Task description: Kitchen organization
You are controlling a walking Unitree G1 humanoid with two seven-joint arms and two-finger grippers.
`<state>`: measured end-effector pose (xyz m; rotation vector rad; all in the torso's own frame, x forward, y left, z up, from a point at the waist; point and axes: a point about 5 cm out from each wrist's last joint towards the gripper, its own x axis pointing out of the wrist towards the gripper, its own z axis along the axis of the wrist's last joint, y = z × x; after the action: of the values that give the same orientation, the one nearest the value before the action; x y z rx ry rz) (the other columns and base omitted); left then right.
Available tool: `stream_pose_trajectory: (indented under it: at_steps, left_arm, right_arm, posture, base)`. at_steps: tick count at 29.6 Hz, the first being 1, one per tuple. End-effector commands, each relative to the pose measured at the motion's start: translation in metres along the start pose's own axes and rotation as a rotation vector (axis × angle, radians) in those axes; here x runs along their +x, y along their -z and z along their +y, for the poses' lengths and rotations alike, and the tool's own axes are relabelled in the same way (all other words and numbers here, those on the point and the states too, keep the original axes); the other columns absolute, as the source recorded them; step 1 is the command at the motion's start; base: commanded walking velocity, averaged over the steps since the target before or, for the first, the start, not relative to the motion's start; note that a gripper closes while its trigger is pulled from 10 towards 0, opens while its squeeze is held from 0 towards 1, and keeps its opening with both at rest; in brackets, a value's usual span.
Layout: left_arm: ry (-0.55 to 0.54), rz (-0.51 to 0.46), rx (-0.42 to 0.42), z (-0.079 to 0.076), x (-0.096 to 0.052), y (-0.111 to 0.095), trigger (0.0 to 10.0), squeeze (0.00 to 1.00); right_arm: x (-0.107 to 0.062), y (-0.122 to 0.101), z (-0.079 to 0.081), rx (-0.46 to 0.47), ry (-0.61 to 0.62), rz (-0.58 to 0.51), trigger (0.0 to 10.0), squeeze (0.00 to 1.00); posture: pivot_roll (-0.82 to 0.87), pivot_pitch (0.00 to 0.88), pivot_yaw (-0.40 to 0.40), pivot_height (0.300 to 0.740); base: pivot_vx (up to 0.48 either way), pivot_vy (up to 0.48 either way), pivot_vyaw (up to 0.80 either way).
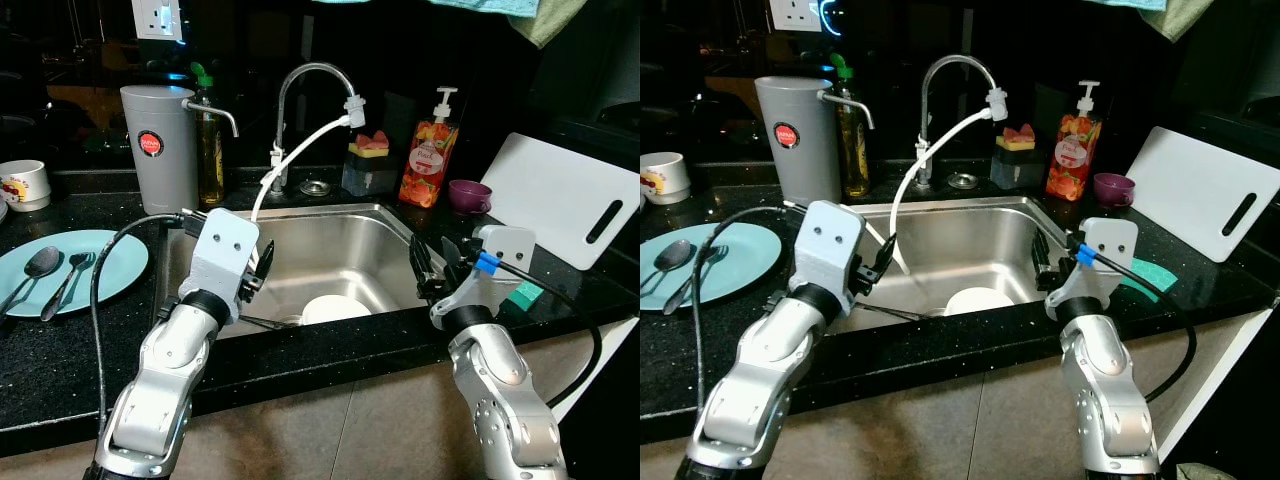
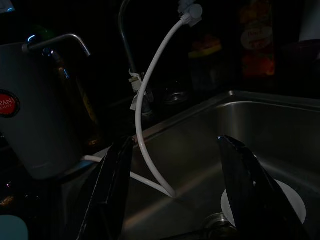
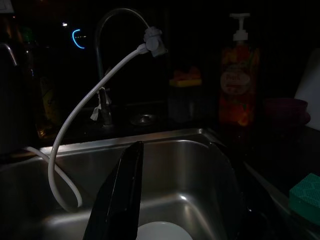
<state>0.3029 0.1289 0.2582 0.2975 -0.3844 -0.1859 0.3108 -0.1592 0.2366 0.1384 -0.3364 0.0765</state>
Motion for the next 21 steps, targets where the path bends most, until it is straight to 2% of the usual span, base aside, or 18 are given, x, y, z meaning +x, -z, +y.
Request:
stream_pose_trajectory:
  at_steps: [1,21]
  left_arm:
    - [0.011,0.002,0.004,-0.0035,0.0018,0.0013,10.0,0.00]
    - [0.010,0.002,0.004,-0.0030,0.0019,0.0007,10.0,0.00]
  right_arm:
    - [0.0006,-0.0013,-0.0017,-0.014,0.004,-0.008,10.0,0.00]
    - [-0.0001,-0.0008,-0.0016,-0.012,0.009,-0.005,10.0,0.00]
  posture:
    - [0.17,0.014,-0.108,0.740]
    - [0.17,0.020,-0.104,0.740]
  base:
    - [0.000,0.000,0.00]
    - [0.000,0.000,0.00]
